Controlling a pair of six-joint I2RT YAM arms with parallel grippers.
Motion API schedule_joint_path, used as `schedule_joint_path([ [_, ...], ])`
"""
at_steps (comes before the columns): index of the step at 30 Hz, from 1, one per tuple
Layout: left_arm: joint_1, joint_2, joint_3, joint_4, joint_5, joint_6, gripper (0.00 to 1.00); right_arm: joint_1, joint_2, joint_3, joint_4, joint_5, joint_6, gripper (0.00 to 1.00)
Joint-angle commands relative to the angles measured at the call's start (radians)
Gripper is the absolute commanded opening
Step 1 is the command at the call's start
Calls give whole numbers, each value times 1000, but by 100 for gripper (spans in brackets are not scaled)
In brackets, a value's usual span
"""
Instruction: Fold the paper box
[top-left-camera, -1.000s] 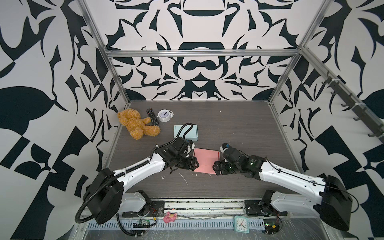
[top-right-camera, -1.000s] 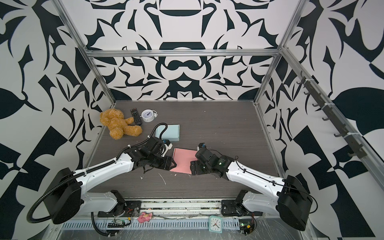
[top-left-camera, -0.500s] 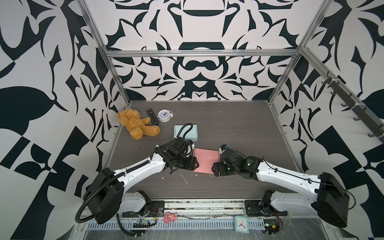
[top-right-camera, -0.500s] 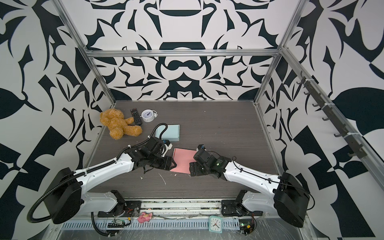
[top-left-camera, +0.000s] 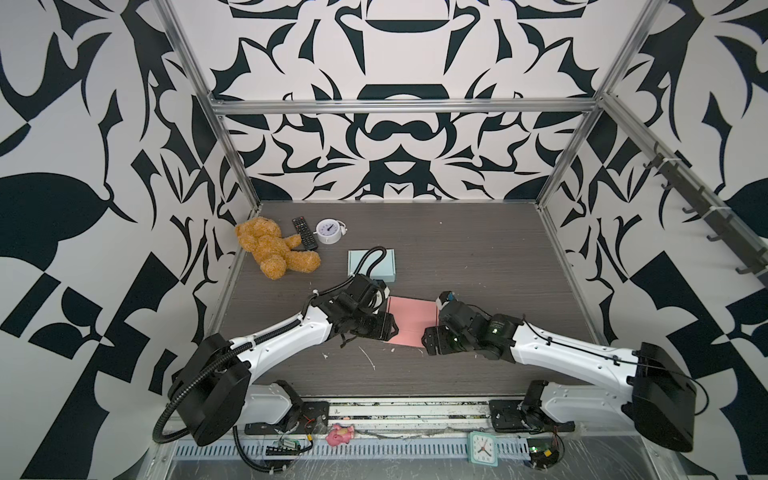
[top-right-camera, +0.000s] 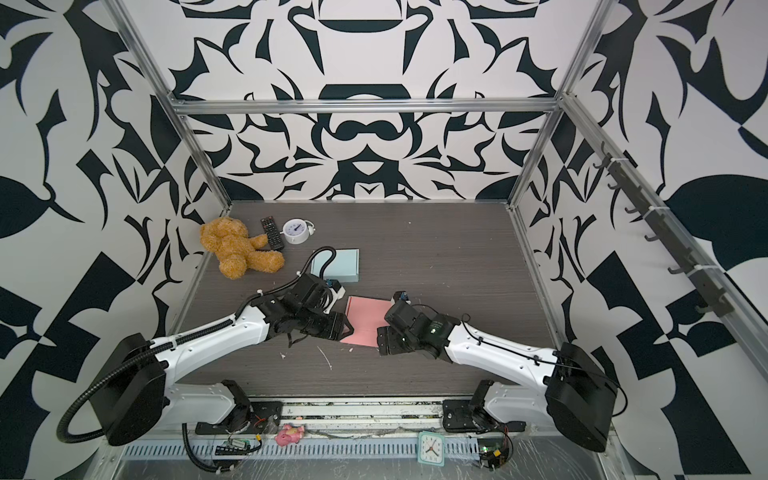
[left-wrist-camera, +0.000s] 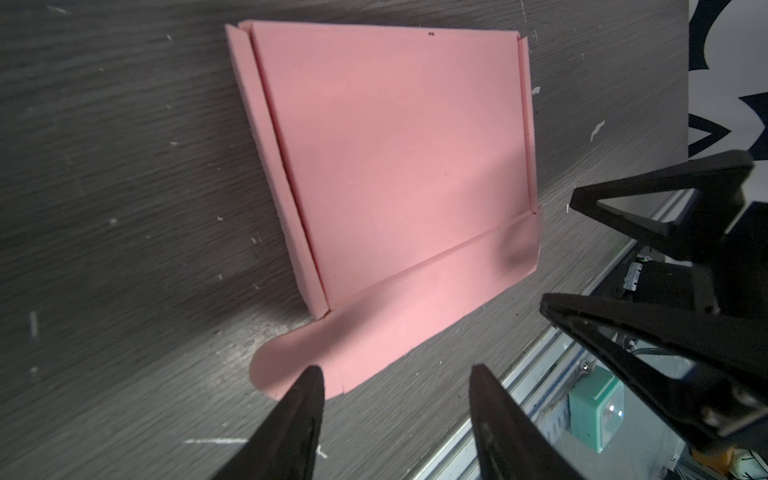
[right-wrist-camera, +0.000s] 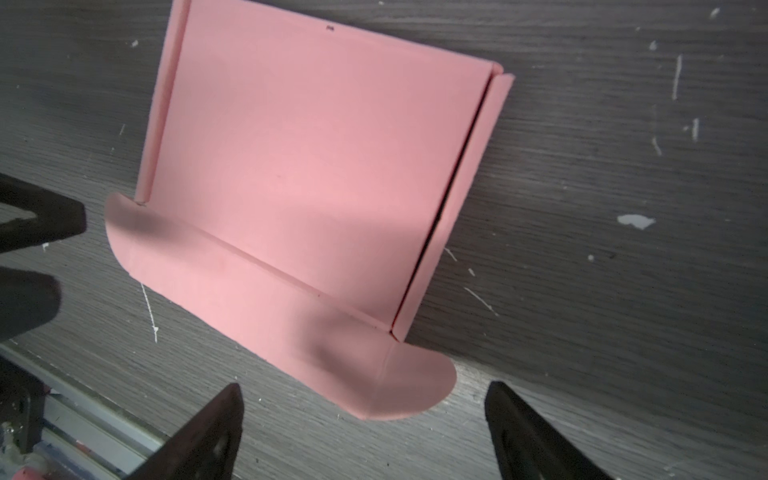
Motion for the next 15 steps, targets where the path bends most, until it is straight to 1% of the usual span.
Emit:
schedule_joint_path([
  [1, -4, 5, -31, 13, 6, -15, 59, 17, -1, 2, 16, 18, 21, 93],
  [15, -4, 37, -33, 44, 13, -19, 59, 33, 25, -7, 46, 18, 33, 93],
])
